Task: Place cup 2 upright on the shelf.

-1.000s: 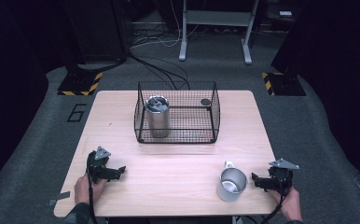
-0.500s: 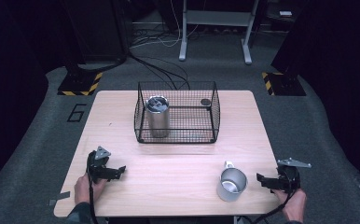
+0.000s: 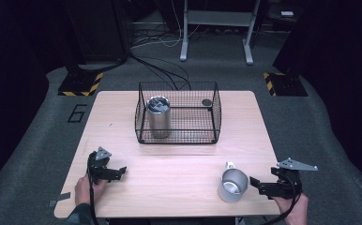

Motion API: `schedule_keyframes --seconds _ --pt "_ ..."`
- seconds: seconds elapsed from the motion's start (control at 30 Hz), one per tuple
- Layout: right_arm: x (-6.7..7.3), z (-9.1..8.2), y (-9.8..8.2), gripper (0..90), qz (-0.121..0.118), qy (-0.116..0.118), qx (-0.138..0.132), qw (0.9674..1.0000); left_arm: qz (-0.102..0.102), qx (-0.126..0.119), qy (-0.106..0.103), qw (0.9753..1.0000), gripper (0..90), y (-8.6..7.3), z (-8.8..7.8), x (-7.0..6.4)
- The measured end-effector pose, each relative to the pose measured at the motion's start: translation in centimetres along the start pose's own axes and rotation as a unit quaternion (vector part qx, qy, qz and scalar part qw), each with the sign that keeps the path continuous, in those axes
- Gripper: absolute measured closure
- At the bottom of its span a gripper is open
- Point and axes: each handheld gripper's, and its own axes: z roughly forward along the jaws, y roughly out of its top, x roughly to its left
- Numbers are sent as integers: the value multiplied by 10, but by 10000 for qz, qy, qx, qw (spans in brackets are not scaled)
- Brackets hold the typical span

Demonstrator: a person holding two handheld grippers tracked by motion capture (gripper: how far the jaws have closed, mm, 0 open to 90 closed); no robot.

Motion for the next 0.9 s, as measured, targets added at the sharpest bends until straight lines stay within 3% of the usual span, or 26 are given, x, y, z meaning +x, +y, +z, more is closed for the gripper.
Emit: schedule_keyframes --seconds 0.1,0.3,0.57,0.9 --pt "15 -4 2 6 -138 117 -100 9998 0 -2 -7 10000 0 0 0 0" --pt "41 0 2 3 -446 346 91 9984 -2 -3 -6 10000 0 0 0 0" --pt "58 14 2 0 -694 307 385 9964 -3 -4 0 10000 0 0 0 0" --pt "66 30 3 0 -801 7 576 9951 0 -2 -1 10000 0 0 0 0"
